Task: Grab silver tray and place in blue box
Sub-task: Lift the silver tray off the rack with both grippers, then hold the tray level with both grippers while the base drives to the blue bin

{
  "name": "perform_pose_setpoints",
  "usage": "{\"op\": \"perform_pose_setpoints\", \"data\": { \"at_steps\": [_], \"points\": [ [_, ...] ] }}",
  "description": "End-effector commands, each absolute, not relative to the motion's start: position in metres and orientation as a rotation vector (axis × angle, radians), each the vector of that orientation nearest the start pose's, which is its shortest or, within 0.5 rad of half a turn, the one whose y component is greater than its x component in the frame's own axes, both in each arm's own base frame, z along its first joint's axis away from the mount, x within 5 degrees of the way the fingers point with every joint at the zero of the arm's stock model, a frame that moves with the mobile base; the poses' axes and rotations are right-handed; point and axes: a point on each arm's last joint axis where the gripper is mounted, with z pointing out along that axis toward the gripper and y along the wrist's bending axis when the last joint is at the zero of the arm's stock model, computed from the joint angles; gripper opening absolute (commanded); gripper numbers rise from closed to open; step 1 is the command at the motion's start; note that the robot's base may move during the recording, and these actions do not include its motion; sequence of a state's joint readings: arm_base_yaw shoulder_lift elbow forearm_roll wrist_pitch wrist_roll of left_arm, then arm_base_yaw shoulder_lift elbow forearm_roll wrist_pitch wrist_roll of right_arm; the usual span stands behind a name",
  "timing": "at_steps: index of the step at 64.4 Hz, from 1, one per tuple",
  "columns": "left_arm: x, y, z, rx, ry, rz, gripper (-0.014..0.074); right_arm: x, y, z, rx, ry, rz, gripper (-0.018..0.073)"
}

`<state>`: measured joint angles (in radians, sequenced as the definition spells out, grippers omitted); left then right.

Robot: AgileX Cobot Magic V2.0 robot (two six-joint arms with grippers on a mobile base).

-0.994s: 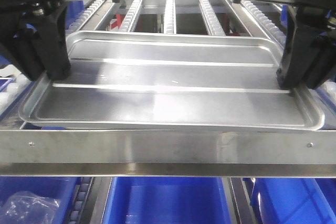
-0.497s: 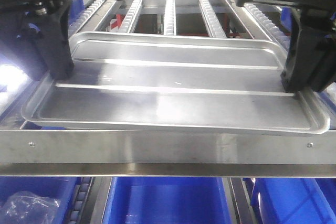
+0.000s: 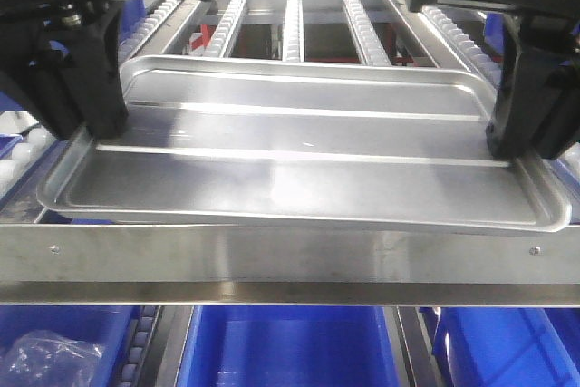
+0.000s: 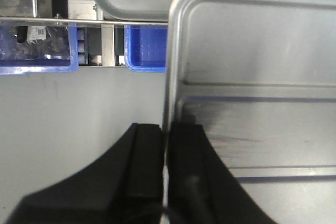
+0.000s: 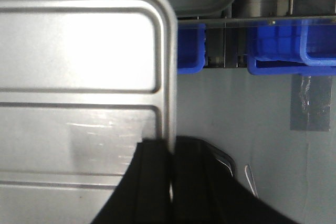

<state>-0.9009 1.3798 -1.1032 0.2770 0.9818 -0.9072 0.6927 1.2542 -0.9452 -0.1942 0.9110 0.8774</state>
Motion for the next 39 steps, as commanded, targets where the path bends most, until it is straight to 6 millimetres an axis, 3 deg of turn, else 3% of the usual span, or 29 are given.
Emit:
{"op": "perform_pose_setpoints", "data": {
  "at_steps": [1, 39],
  "points": [
    [0.1806, -0.2050, 0.3218, 0.135, 2.595, -0.370, -0.0015, 0.1919, 0.1449, 0.3078, 0.127, 2.593, 0.379, 0.0059],
    [0.1806, -0.2050, 0.3218, 0.135, 2.595, -0.370, -0.0015, 0.1919, 0.1449, 0.3078, 0.127, 2.593, 0.379, 0.0059]
  ]
}}
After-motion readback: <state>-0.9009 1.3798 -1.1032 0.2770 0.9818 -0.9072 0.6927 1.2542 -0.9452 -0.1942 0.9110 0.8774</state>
